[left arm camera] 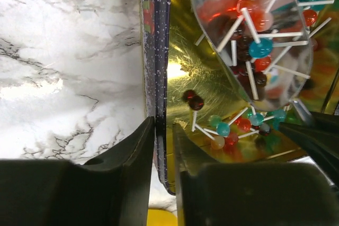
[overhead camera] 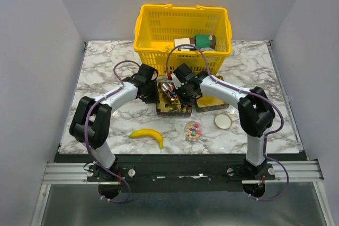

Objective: Pack the candies
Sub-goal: Scoop the fake candies from the storage box.

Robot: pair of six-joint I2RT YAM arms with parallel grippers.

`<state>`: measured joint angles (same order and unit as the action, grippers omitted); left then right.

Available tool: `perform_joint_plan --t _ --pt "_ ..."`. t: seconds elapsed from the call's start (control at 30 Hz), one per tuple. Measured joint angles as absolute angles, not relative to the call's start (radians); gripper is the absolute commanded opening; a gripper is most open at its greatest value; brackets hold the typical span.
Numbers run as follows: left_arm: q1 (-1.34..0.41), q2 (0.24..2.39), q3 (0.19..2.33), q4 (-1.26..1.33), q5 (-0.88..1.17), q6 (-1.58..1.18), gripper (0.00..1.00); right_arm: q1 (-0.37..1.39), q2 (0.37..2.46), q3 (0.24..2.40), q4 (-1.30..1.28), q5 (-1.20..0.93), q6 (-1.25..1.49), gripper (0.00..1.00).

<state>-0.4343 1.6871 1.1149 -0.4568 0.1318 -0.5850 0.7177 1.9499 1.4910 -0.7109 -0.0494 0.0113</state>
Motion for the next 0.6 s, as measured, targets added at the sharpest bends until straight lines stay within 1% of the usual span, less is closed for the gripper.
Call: perform_joint_plan --t 0.23,0.33,0.37,0.53,0.57,0.6 --pt "-0.434 1.687 1.116 -0.458 0.131 -0.584 0.65 0.718 1.902 1.489 -0.727 -0.075 0.011 0.01" --pt "-0.434 1.687 1.121 -0.459 0.13 -0.583 0.77 0.718 1.875 1.485 -0.733 -0.088 0.011 0.01" --pt "-0.434 1.687 1.122 -0.459 0.13 -0.583 0.84 0.718 1.864 1.483 -0.736 -0.091 0.012 0.01" --pt "-0.434 1.677 1.124 -0.459 0.121 -0.58 0.95 0.718 1.793 1.457 -0.741 -0.098 0.036 0.01" --pt "-0.434 1.668 1.124 -0.46 0.118 -0.58 0.99 0.718 1.777 1.451 -0.744 -0.099 0.046 0.01" --pt "-0.434 1.655 1.123 -0.459 0.112 -0.58 0.99 0.718 1.759 1.443 -0.746 -0.099 0.053 0.01"
